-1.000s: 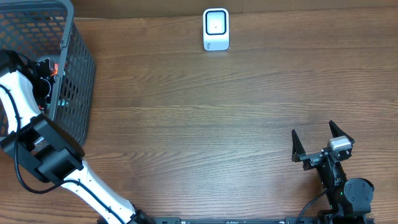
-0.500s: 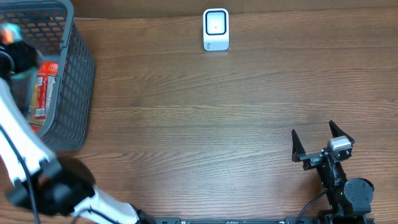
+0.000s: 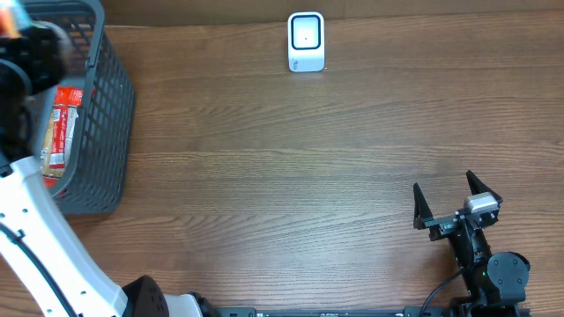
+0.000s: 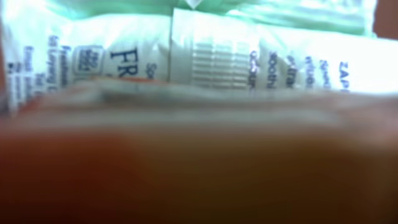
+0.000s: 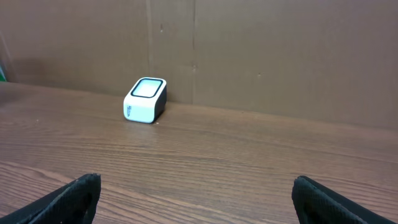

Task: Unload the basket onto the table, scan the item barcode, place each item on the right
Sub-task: 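Lift the packet out and carry it right toward the table centre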

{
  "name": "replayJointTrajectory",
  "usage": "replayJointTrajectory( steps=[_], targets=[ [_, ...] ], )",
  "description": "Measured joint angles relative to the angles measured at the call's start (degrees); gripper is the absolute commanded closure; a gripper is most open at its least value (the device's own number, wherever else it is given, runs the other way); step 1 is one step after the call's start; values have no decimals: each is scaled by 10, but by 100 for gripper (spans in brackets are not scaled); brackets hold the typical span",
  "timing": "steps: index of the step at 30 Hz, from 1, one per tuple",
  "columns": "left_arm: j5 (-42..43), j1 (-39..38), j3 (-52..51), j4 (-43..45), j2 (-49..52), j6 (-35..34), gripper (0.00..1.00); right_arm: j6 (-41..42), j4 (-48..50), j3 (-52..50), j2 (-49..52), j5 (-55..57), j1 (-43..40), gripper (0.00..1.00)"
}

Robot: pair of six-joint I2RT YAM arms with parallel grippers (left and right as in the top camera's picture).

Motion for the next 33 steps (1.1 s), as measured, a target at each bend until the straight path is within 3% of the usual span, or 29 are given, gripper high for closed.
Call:
replayJointTrajectory(
  steps=[9,18,25,33],
  targets=[
    [-46,-152,-5,-109,0,-7,57,0,0,0,0,0,0,0],
    [-26,-324,-7,-143,70,115,57,0,0,0,0,0,0,0],
    [51,-413,-16,-161,188,236,58,0,0,0,0,0,0,0],
    [77,-495,-16,-154,286,280,57,0,0,0,0,0,0,0]
  ],
)
